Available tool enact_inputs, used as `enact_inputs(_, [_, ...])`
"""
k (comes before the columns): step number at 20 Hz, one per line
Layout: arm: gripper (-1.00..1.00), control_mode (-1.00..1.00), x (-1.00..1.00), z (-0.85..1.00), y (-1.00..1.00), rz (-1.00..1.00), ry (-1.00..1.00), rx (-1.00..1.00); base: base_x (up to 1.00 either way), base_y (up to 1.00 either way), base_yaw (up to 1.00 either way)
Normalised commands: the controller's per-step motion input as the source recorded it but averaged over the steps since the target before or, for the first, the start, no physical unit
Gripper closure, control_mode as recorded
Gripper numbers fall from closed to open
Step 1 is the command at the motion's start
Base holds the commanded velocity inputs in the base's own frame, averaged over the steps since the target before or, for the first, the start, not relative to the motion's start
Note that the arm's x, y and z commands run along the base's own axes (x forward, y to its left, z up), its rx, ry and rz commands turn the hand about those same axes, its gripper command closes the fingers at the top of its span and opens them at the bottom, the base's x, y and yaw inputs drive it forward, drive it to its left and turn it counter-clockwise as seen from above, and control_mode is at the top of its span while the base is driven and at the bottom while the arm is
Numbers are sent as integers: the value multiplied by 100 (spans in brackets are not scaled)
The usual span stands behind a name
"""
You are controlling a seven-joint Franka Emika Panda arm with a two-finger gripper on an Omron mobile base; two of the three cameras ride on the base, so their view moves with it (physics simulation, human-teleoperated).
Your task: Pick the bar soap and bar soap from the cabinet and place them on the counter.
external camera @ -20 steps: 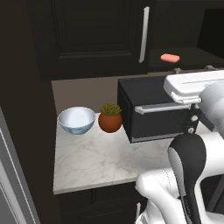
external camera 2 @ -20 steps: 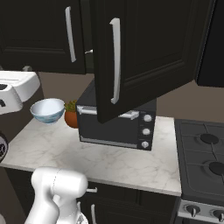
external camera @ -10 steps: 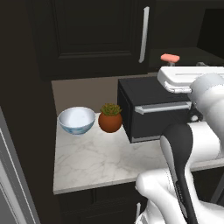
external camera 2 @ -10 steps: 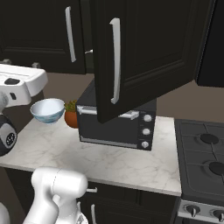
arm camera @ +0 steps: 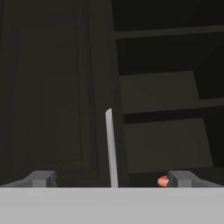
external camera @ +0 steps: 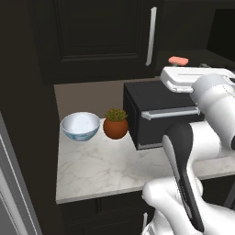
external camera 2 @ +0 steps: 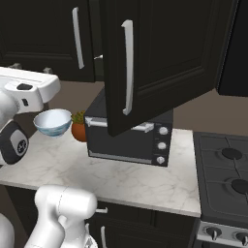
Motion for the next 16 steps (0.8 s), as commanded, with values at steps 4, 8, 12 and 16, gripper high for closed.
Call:
enact_inputs(4, [-100, -100, 24, -14, -6, 0, 0, 0, 0, 0, 0])
enact_inputs(8, [-100, -100, 26, -7, -5, 0, 0, 0, 0, 0, 0])
enact_inputs(12, [-100, -100, 30, 0, 0, 0, 0, 0, 0, 0, 0])
enact_inputs(16, [-100, -100, 34, -2, 0, 0, 0, 0, 0, 0, 0])
